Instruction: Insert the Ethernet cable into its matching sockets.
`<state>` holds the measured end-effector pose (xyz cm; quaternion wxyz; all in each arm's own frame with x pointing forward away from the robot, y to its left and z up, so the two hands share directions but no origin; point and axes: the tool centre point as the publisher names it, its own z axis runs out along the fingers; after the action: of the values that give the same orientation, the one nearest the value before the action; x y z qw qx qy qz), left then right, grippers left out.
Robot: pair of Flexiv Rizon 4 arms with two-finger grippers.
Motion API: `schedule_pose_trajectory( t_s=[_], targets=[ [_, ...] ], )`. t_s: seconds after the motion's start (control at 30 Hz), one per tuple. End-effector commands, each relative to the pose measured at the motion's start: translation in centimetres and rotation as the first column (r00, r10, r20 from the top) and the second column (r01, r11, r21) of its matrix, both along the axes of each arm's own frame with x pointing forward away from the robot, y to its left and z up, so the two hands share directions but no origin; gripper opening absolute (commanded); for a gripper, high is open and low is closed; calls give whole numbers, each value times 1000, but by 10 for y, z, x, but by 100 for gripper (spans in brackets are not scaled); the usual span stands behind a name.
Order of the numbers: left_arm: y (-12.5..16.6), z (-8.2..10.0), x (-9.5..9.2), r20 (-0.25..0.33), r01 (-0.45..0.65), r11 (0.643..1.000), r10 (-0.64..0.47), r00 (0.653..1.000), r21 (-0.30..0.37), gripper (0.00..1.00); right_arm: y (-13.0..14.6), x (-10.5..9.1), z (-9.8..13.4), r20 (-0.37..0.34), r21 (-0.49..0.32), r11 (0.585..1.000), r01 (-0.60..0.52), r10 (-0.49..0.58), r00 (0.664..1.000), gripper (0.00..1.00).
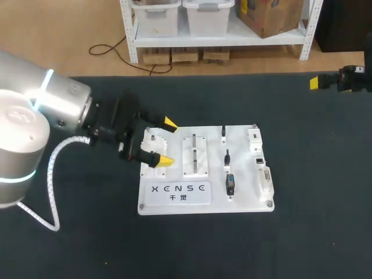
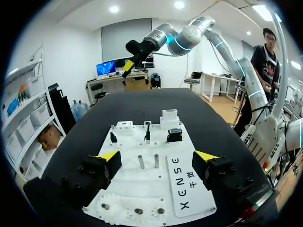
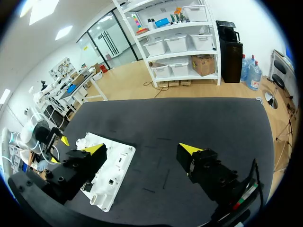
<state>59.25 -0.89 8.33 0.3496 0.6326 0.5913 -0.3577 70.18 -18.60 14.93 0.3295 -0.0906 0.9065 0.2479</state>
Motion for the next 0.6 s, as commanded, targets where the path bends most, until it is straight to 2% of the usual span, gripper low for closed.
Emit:
schedule_pose_trajectory(
  t_s=[0.03,0.3,0.6],
  targets=[
    [2,-6,-15,22,-77,997,77,997,-16,100,0,0,0,0,-1,1000,1,-1,1000,100],
    [-2,-14,-13,-20,-81,996,80,997,-25,100,0,0,0,0,-1,1000,1,-1,1000,100],
    [-2,-14,-13,-20,-81,996,80,997,-25,100,0,0,0,0,-1,1000,1,-1,1000,100]
  ],
)
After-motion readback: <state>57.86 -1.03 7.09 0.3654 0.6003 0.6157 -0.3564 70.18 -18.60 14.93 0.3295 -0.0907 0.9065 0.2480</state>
